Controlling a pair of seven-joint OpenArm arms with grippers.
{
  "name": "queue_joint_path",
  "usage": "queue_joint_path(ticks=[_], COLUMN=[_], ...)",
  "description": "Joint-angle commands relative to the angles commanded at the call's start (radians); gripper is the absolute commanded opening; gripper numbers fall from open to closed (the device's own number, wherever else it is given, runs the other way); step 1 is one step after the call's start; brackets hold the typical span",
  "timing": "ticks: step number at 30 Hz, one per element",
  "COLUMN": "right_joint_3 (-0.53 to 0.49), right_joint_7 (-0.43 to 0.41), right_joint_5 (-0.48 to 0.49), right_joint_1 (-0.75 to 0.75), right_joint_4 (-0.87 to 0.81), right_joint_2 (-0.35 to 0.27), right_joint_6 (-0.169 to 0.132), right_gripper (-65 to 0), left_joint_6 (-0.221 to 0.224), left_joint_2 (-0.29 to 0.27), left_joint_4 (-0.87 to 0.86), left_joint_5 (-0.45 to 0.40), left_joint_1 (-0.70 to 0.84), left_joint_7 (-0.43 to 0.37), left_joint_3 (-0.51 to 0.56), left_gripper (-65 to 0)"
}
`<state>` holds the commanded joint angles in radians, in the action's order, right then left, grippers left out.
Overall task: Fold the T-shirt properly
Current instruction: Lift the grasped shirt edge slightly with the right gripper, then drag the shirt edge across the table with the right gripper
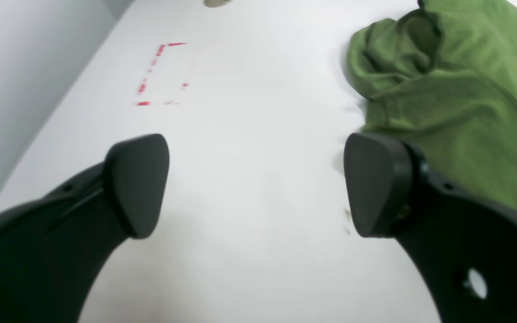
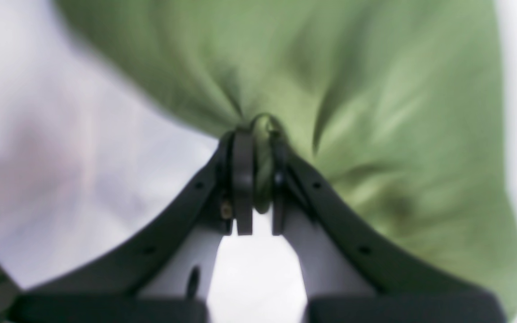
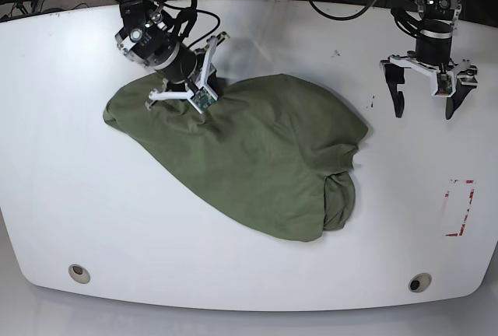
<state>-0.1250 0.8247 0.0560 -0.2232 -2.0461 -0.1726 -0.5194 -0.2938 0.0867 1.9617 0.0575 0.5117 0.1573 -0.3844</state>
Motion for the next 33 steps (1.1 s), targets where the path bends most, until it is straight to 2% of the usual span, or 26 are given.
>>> queue_joint_path(ticks=[1, 3, 7, 12, 19, 24, 28, 33], right_joint_3=[0.003, 0.003, 0.0, 0.002, 0.002, 0.002, 0.002, 0.002], right_joint_7=[0.018, 0.032, 0.037, 0.058, 0.063, 0.071, 0.071, 0.071], right_joint_5=[0.0, 0.0, 0.002, -0.006, -0.006, -0.006, -0.006, -0.006], right_joint_1=[0.034, 0.066, 0.163, 0.302, 0.529, 0.655, 0.738, 0.819], right_joint_4=[0.0, 0.0, 0.002, 0.015, 0.026, 0.078, 0.129, 0.183], right_joint_2=[0.015, 0.023, 0.043, 0.097, 0.141, 0.146, 0.146, 0.146], right_joint_6=[-0.002, -0.003, -0.046, -0.074, -0.077, -0.078, -0.078, -0.078], right_gripper=[-65.0, -65.0, -65.0, -65.0, -65.0, -65.0, -65.0, -65.0], left_joint_6=[-0.028, -0.052, -0.106, -0.172, -0.25, -0.292, -0.311, -0.345], left_joint_2=[-0.003, -0.006, -0.008, -0.008, -0.023, -0.055, -0.057, -0.057], left_joint_4=[0.0, 0.0, 0.0, -0.003, -0.006, -0.006, -0.009, -0.028], left_joint_5=[0.002, 0.002, 0.005, 0.006, 0.008, 0.005, 0.002, 0.005], left_joint_1=[-0.002, -0.002, 0.002, 0.002, 0.0, -0.003, -0.003, -0.003], left_joint_7=[0.021, 0.034, 0.038, 0.038, 0.04, 0.04, 0.043, 0.097], left_joint_3=[0.0, 0.0, 0.0, 0.002, 0.028, 0.044, 0.084, 0.137], left_gripper=[-6.9, -6.9, -6.9, -6.9, -6.9, -6.8, -6.8, -6.8])
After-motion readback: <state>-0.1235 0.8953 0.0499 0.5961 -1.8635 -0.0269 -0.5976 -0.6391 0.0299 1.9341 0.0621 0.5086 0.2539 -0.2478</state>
